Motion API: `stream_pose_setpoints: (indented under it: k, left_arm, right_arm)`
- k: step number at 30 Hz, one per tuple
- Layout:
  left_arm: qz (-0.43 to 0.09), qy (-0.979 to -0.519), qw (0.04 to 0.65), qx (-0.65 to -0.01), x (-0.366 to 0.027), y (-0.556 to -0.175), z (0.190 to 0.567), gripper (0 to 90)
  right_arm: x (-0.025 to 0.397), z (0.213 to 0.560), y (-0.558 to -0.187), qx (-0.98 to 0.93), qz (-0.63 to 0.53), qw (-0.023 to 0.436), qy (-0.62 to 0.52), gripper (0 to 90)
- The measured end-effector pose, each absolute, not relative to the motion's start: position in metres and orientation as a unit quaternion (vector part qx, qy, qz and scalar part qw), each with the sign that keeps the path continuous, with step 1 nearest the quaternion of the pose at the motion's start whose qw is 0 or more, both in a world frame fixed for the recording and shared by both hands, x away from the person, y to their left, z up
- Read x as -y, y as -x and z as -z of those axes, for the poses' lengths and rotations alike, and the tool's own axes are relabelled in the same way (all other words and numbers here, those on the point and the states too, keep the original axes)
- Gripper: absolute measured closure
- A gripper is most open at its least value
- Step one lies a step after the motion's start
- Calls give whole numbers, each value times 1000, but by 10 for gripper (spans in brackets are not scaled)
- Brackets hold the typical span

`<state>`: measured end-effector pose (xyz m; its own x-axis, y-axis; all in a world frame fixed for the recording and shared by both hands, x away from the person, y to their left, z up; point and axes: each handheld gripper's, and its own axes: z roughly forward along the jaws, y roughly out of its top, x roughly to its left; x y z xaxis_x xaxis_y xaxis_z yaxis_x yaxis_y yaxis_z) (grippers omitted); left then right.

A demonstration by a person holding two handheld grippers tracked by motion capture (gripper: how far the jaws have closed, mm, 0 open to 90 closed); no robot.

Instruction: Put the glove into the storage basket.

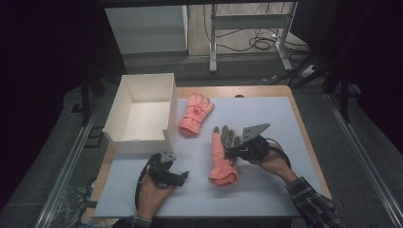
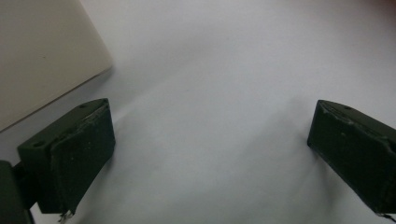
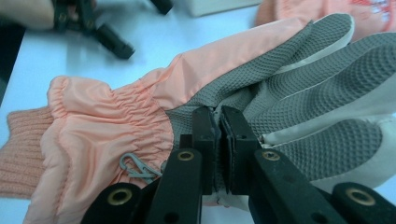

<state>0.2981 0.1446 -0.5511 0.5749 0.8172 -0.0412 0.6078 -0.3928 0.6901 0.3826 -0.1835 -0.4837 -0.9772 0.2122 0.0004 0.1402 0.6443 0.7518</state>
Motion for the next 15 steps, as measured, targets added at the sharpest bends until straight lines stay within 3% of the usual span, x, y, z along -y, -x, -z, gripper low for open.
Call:
stream_pose_setpoints:
  k: [3, 8, 15]
  left_arm:
    - [-154, -820, 339, -435, -145, -298, 551, 6]
    - [-154, -820, 339, -435, -145, -298, 551, 6]
    - [-154, -820, 339, -434, -145, -298, 551, 6]
  right_arm:
    - [182, 488, -381, -909, -404, 45, -89, 836]
    - [180, 496, -383, -914, -391, 61, -93, 749]
    - [186, 486, -386, -902, -411, 69, -112, 711]
